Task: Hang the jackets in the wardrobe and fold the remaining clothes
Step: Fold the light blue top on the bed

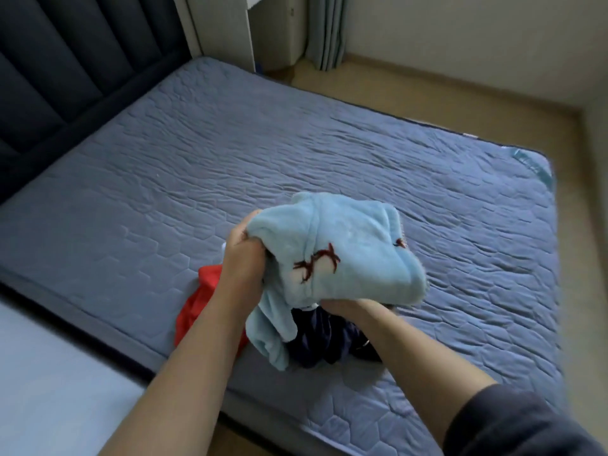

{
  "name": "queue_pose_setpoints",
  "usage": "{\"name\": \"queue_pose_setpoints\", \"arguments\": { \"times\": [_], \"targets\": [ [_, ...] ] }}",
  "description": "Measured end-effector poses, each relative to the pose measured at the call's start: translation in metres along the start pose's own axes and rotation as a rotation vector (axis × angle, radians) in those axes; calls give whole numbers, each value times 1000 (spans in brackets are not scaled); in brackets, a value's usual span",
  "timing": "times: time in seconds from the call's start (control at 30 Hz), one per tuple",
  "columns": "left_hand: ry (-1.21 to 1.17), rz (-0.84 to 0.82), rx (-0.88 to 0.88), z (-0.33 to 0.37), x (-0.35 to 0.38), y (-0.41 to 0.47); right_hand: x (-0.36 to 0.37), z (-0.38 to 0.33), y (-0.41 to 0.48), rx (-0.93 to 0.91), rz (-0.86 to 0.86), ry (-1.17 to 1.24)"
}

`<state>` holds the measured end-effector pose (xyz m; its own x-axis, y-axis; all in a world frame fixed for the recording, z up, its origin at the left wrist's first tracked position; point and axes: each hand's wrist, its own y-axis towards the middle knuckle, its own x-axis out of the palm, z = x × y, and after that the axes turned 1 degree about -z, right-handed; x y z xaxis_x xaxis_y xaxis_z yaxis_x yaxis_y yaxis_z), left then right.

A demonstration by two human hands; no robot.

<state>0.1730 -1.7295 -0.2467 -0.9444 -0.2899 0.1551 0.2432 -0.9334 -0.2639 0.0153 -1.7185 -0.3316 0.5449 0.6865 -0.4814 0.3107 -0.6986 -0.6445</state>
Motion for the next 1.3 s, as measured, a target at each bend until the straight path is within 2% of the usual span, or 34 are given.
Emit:
{"name": "queue_pose_setpoints", "arguments": {
  "times": [0.03,0.1,0.23,0.37,0.4,0.47,0.53,0.57,0.67,0.77,0.87,0.9,1.0,1.1,1.17,1.23,1.3],
  "targets": [
    [-11,12,24,18,12,-13,-7,-7,-16,-49,-10,-18],
    [-20,14,99,54,36,-42,-21,-15,-52,-242,51,116],
    [34,27,265,134,81,-102,-54,-11,-152,-440,350,414],
    [235,37,509,208,120,-159,-111,-19,-268,-629,592,561],
    [264,34,558,220,131,-175,-126,-19,-299,-672,594,563],
    [227,4,601,236,150,-211,-151,-14,-354,-707,395,592],
    [60,-63,559,249,170,-246,-172,-2,-395,-623,196,698],
    [-10,-96,520,255,180,-261,-182,6,-409,-573,198,705],
    [-104,-208,350,268,206,-299,-201,19,-449,-566,403,631],
    [-77,-409,262,273,230,-331,-211,25,-479,-597,518,754],
    [-64,-514,202,271,244,-350,-217,40,-502,-691,581,918],
    [-78,-538,164,270,247,-350,-219,43,-512,-689,648,961],
    [-14,-584,63,265,257,-346,-226,33,-541,-687,872,843],
    [210,-492,8,260,272,-347,-235,11,-555,-719,1150,674],
    [495,-449,95,246,274,-340,-240,4,-560,-677,1274,537],
    [666,-512,230,232,269,-335,-247,0,-564,-641,1362,447],
    [483,-634,310,226,264,-339,-255,-4,-566,-583,1427,408]
  ]
}}
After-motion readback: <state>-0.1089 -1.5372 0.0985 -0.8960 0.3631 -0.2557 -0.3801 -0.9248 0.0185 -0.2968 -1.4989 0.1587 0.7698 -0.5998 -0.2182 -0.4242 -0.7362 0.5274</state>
